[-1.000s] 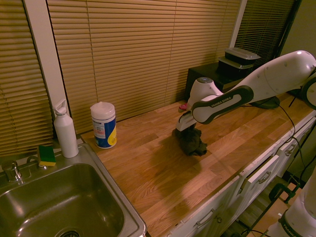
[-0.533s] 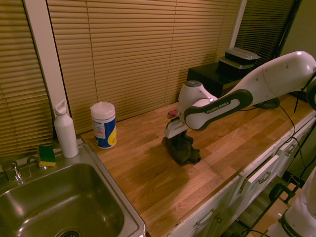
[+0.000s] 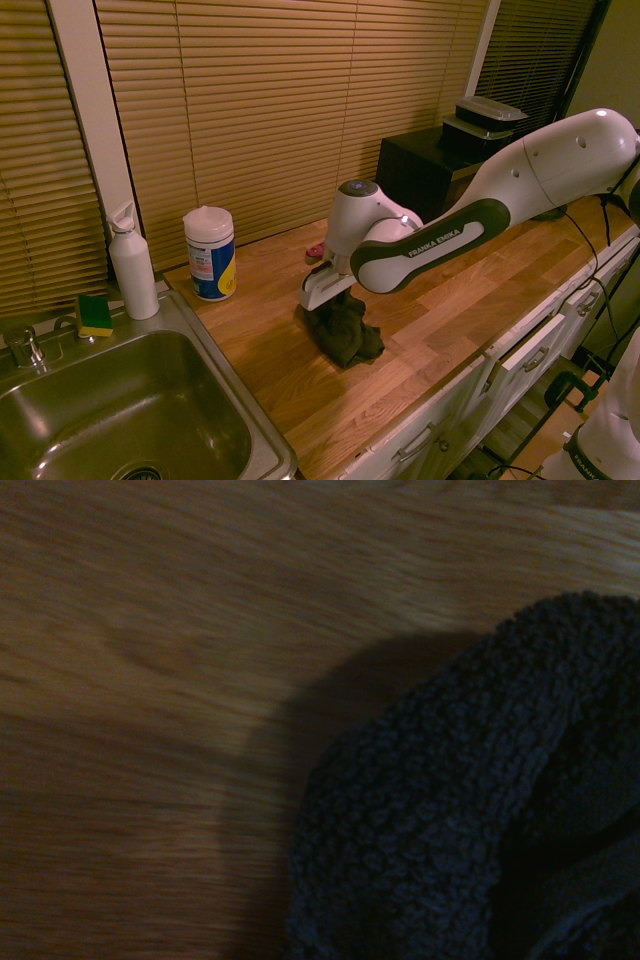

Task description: Clear the spill

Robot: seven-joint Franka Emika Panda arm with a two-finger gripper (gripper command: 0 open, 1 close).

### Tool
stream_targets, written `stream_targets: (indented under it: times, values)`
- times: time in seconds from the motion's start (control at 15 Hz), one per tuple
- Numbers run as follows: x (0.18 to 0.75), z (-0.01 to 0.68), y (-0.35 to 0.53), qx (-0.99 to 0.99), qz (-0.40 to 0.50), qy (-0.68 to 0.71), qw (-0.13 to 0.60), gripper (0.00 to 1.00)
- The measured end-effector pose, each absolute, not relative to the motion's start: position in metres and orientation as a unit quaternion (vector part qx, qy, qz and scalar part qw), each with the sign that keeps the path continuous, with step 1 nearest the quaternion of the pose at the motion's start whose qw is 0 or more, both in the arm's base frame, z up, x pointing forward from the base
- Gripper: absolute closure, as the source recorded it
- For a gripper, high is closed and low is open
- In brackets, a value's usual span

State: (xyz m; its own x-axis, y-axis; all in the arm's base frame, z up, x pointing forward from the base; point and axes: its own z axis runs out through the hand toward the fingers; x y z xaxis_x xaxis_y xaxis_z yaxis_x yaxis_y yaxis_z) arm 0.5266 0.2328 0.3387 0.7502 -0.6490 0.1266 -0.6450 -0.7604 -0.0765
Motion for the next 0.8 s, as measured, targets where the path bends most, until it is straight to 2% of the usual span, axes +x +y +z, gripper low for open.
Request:
stream_targets:
  times: [0.33, 0.4, 0.8]
  values:
    - [0.528, 0.339, 0.275, -0.939, -0.078, 0.334, 0.014, 1.00]
    - [0.529, 0.339, 0.279, -0.939, -0.077, 0.334, 0.013, 0.00]
    - [0.528, 0.338, 0.284, -0.938, -0.081, 0.337, 0.010, 0.00]
